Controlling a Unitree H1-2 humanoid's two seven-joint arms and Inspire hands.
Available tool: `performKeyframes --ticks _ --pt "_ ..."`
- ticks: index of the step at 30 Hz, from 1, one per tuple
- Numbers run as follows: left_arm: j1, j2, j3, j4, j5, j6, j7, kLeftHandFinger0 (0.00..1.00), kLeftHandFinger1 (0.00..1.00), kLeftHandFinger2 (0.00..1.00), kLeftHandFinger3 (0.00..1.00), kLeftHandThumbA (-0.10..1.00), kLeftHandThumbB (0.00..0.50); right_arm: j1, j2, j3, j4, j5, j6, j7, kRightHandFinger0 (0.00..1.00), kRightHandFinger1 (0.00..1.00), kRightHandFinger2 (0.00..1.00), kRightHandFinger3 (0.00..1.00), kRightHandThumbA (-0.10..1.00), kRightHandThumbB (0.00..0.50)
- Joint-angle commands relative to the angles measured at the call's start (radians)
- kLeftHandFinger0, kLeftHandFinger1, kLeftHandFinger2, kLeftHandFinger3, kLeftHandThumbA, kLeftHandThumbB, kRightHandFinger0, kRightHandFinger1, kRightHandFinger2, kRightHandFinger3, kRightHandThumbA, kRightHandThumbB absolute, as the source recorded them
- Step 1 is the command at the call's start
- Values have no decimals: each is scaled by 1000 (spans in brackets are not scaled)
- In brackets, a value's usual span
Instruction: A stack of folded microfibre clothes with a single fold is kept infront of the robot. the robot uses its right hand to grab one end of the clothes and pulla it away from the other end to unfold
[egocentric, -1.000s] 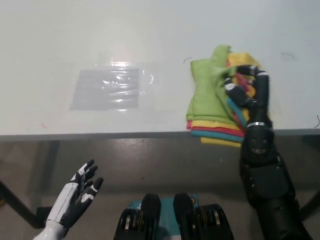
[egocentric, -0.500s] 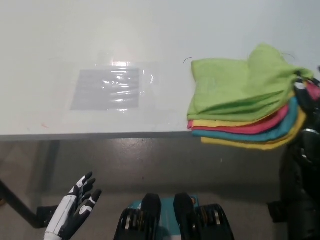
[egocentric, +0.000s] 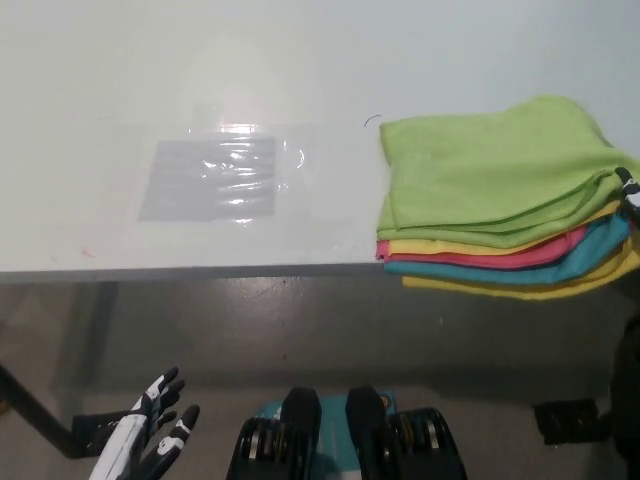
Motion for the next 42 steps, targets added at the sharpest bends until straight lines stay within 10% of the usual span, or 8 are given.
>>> performKeyframes --ticks 1,20,24,36,40,42 --pt "1 15 12 -19 -11 -37 -10 1000 1000 1000 1000 698 148 21 -38 76 -290 -91 55 50 1000 1000 1000 1000 1000 225" --pt "32 23 -4 -23 -12 -15 -29 1000 1000 1000 1000 674 145 267 42 222 -1382 -188 186 178 1000 1000 1000 1000 1000 117" --pt "23 14 -14 -14 -3 -15 -25 1000 1000 1000 1000 680 163 402 84 315 -1383 -199 81 218 1000 1000 1000 1000 843 86" --pt "27 9 -6 6 -35 -53 -28 1000 1000 1000 1000 798 174 657 61 607 -955 -157 38 245 1000 1000 1000 1000 948 16" --pt "25 2 0 15 -38 -65 -24 1000 1000 1000 1000 844 202 655 54 583 -814 -147 70 242 1000 1000 1000 1000 920 13" --pt "34 0 0 12 -40 -70 -24 1000 1000 1000 1000 852 200 657 44 567 -734 -126 81 248 1000 1000 1000 1000 973 88"
